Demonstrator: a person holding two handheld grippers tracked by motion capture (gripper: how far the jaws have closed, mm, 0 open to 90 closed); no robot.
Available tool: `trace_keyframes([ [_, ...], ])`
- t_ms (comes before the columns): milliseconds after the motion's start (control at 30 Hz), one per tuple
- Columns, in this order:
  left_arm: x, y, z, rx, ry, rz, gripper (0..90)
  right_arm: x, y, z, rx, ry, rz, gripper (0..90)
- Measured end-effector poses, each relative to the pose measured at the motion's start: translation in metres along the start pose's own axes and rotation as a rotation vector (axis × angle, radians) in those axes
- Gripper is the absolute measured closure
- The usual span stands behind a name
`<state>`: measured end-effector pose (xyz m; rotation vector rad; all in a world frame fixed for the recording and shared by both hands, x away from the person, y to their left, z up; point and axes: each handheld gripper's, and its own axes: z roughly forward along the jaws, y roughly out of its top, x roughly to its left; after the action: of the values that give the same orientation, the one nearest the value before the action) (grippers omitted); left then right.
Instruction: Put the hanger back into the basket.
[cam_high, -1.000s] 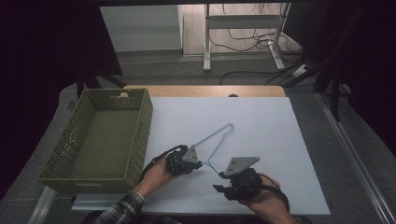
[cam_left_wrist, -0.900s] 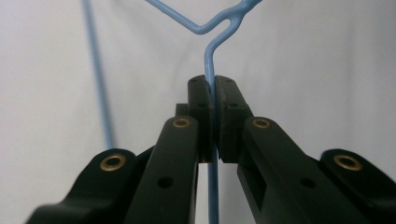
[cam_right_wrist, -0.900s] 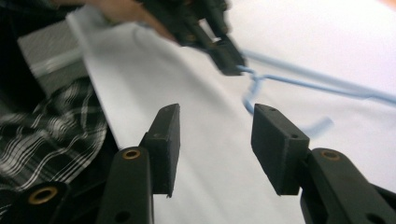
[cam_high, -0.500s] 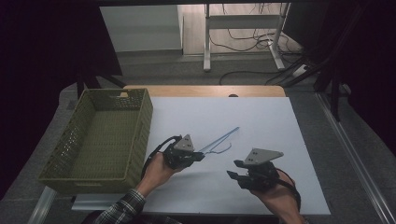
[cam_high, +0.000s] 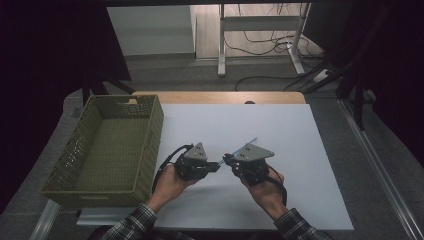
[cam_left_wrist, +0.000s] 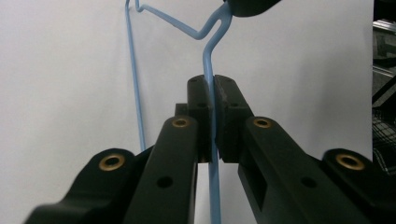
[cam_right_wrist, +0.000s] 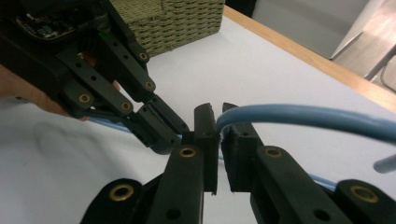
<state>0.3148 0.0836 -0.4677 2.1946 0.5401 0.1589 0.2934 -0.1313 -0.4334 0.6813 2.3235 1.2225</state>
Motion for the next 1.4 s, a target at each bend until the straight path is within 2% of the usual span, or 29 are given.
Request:
trace_keyframes([
  [33,0.0,0.002,-0.002,0.004,0.0,-0.009,85.2,0.0,0.003,-0.001,0.001,-0.001,0.0,85.0],
  [67,0.0,0.004,-0.006,0.018,0.002,-0.003,78.2,0.0,0.005,-0.003,0.008,-0.001,0.001,85.0],
  [133,0.001,0.009,-0.011,0.031,-0.026,-0.039,62.8,-0.001,0.012,-0.005,0.021,-0.007,0.005,85.0],
  [167,0.001,0.009,-0.011,0.031,-0.026,-0.039,58.8,-0.001,0.012,-0.005,0.021,-0.007,0.005,85.0],
  [200,0.003,0.013,-0.018,0.044,-0.058,-0.058,54.7,-0.001,0.019,-0.008,0.045,-0.019,-0.007,85.0],
  [333,0.005,0.021,-0.025,0.087,-0.062,-0.067,58.3,-0.001,0.03,-0.012,0.079,-0.003,-0.003,85.0],
  [400,0.007,0.024,-0.024,0.123,-0.08,-0.064,63.3,0.0,0.034,-0.012,0.102,0.008,-0.007,85.0],
  [433,0.005,0.025,-0.022,0.12,-0.082,-0.088,65.4,0.002,0.035,-0.012,0.107,0.009,-0.012,85.0],
  [533,0.004,0.027,-0.019,0.166,-0.098,-0.09,71.9,0.005,0.038,-0.01,0.121,0.023,-0.013,85.0],
  [600,0.004,0.028,-0.017,0.188,-0.104,-0.107,77.3,0.007,0.038,-0.009,0.124,0.027,-0.016,85.0],
  [633,0.004,0.028,-0.016,0.207,-0.114,-0.097,79.7,0.008,0.038,-0.008,0.127,0.028,-0.016,85.0],
  [700,0.003,0.028,-0.015,0.213,-0.103,-0.111,85.7,0.01,0.038,-0.007,0.131,0.02,-0.026,84.9],
  [800,0.002,0.028,-0.015,0.209,-0.09,-0.113,87.2,0.01,0.037,-0.006,0.13,0.018,-0.023,84.5],
  [867,0.004,0.028,-0.019,0.162,-0.096,-0.156,87.4,0.007,0.036,-0.007,0.108,0.022,-0.004,83.0],
  [900,0.004,0.028,-0.019,0.162,-0.096,-0.156,87.5,0.007,0.036,-0.007,0.108,0.022,-0.004,83.0],
  [933,0.009,0.028,-0.023,0.127,-0.111,-0.198,87.5,0.003,0.036,-0.011,0.071,0.037,0.03,73.6],
  [967,0.009,0.028,-0.023,0.127,-0.111,-0.198,87.6,0.003,0.036,-0.011,0.071,0.037,0.03,73.6],
  [1000,0.015,0.027,-0.029,0.093,-0.128,-0.227,87.6,-0.002,0.034,-0.018,0.046,0.043,0.054,69.1],
  [1067,0.02,0.027,-0.036,0.064,-0.144,-0.25,87.6,-0.005,0.031,-0.024,0.032,0.042,0.072,65.4],
  [1100,0.02,0.027,-0.036,0.064,-0.144,-0.25,87.6,-0.008,0.029,-0.028,0.023,0.047,0.086,64.0],
  [1133,0.024,0.028,-0.045,0.042,-0.142,-0.266,87.6,-0.011,0.026,-0.033,0.014,0.051,0.104,62.2],
  [1167,0.024,0.028,-0.045,0.042,-0.142,-0.266,87.5,-0.013,0.023,-0.036,0.011,0.052,0.111,60.7],
  [1200,0.027,0.029,-0.053,0.023,-0.137,-0.277,87.5,-0.016,0.019,-0.04,0.008,0.054,0.126,58.8],
  [1300,0.031,0.03,-0.066,0.007,-0.123,-0.289,87.5,-0.021,0.01,-0.049,0.006,0.059,0.153,53.9],
  [1400,0.035,0.032,-0.079,-0.001,-0.107,-0.285,87.5,-0.028,-0.001,-0.057,0.01,0.063,0.18,48.3],
])
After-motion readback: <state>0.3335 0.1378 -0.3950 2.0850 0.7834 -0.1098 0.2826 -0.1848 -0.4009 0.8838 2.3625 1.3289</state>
